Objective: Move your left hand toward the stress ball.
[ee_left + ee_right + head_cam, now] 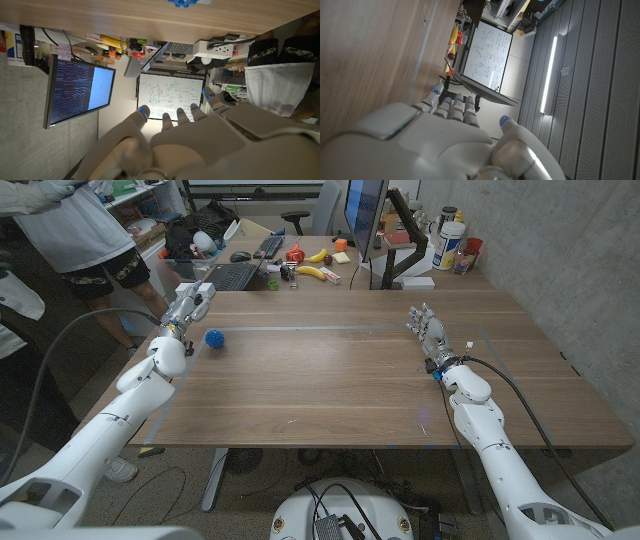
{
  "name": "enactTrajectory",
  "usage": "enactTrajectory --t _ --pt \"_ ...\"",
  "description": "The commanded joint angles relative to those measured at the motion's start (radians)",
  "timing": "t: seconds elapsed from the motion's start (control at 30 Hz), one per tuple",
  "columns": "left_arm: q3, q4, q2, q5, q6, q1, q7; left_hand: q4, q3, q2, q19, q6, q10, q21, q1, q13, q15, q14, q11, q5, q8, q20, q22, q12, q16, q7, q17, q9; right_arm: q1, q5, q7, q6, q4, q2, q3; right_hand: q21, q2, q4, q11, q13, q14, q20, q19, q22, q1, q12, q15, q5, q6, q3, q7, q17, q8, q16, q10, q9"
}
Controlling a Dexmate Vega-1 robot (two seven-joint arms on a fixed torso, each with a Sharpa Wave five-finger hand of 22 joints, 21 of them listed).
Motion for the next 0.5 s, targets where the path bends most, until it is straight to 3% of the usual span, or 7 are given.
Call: enactTrajectory --t 0.03,0.5 --pt "0.024 0.017 0.002 0.009 0.012 -0.019 -0.003 -0.002 0.013 0.029 -0.254 -0.004 -0.050 0.000 0.018 0.001 0.002 -0.121 0.003 -0.001 0.000 0.000 0.003 0.005 -0.002 -0.011 0.004 0.004 0.006 -0.001 0.000 0.005 0.008 -0.004 -0.003 -0.003 0.122 -0.001 0.001 0.005 -0.005 -0.049 0.003 0.003 -0.002 0.008 0.001 0.002 0.009 0.008 0.002 0.005 0.004 0.006 0.009 0.006" --pt "0.040 0.036 0.004 0.006 0.016 -0.028 -0.010 -0.007 0.030 0.024 -0.258 -0.015 -0.055 0.000 0.042 0.002 0.006 -0.126 0.009 -0.004 -0.003 0.008 0.003 0.008 -0.003 -0.012 0.003 0.005 0.018 -0.007 -0.003 0.011 0.016 -0.008 -0.010 -0.004 0.122 -0.001 0.002 0.005 -0.005 -0.048 0.004 0.003 -0.002 0.007 0.001 0.002 0.011 0.008 0.003 0.005 0.005 0.005 0.008 0.006"
